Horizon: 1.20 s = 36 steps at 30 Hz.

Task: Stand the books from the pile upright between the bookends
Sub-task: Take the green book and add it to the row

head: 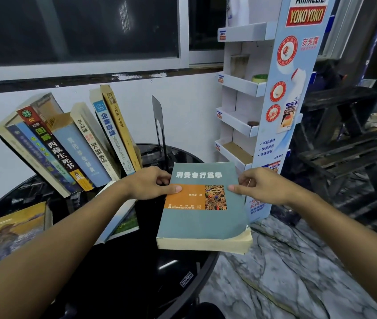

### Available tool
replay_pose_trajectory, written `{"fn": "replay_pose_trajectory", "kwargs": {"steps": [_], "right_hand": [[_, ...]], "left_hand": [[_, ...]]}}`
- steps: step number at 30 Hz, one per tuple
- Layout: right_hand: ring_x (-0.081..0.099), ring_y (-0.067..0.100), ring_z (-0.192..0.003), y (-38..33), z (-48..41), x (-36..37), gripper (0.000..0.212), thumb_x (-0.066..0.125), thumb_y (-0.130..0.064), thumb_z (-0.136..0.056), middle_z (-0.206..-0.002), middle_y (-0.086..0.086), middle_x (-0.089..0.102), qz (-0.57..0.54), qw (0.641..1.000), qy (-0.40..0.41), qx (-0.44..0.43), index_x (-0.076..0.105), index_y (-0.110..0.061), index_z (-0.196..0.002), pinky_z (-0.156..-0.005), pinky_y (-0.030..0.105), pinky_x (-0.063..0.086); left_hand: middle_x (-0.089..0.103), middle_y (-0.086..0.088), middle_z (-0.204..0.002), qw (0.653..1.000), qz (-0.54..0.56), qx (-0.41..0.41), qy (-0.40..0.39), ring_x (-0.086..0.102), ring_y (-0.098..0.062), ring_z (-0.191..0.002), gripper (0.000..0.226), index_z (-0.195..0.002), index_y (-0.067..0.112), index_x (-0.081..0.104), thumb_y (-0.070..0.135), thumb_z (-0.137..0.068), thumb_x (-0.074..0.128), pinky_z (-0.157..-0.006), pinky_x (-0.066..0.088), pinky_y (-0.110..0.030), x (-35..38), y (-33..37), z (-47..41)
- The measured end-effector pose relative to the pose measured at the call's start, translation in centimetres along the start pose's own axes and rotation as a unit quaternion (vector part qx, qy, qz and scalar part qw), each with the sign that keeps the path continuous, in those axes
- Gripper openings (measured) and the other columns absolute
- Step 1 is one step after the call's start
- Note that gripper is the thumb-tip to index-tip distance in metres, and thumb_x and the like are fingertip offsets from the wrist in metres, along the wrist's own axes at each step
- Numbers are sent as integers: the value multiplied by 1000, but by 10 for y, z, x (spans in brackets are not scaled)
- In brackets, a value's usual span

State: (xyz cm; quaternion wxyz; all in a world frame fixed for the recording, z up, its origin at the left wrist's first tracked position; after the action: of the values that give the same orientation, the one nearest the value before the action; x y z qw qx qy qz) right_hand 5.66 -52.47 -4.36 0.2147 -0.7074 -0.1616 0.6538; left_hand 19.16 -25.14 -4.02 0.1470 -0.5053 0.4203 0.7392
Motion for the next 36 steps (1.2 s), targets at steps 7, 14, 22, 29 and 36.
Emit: {"fn": "replay_pose_trajectory", "kwargs": {"steps": [7, 14, 22, 29, 36], "right_hand": [[68, 6, -101, 11, -18, 7, 54, 66, -72, -79, -106, -15, 75, -113, 989, -80, 46, 71, -31, -115, -91, 32, 55], [67, 8, -106, 18, -23, 14, 62, 66, -77, -76, -109, -14, 74, -145, 980, -122, 62, 70, -30, -117, -92, 32, 53], [68, 7, -102, 10, -20, 10, 46, 75, -55, -78, -106, -12, 75, -193, 979, -66, 23, 68, -33, -117, -82, 20, 52], [67, 11, -101, 3, -17, 6, 48, 80, -53, -74, -104, -8, 74, -212, 977, -33, 8, 70, -27, -113, -92, 30, 55], [67, 13, -104, -8, -6, -1, 53, 84, -49, -73, -109, -3, 74, -238, 971, -2, -8, 69, -25, -117, -100, 45, 53]], "left_hand": [[76, 16, -94, 1000, 20, -17, -2, 70, -4, -90, 69, -121, 35, 73, 85, -79, 52, -78, 48, -19, 1, -5, -16], [65, 12, -95, 999, 36, -21, 20, 64, -6, -89, 41, -120, 30, 73, 57, -94, 56, -66, 44, -2, 1, -7, -23], [51, 14, -101, 998, 64, -18, 16, 59, -10, -99, 57, -125, 40, 69, 72, -81, 50, -86, 47, -24, 4, -9, -18], [78, 11, -105, 989, 146, -24, 29, 73, -5, -96, 59, -125, 31, 71, 68, -79, 65, -90, 58, -28, 2, -12, -12], [80, 5, -100, 972, 225, -35, 48, 74, -11, -96, 30, -108, 22, 75, 45, -89, 72, -74, 54, -16, -3, -5, -1]]}}
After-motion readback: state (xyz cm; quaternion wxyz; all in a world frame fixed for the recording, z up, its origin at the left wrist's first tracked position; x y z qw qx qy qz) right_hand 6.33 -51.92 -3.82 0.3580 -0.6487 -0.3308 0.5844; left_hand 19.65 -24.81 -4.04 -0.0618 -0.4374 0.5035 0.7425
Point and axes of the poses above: each hand's wrist, its own z-axis away from the middle knuckle, its own x-axis out of the palm, y = z × x, the point moved 5 cm from there along -z, towards the middle knuckle
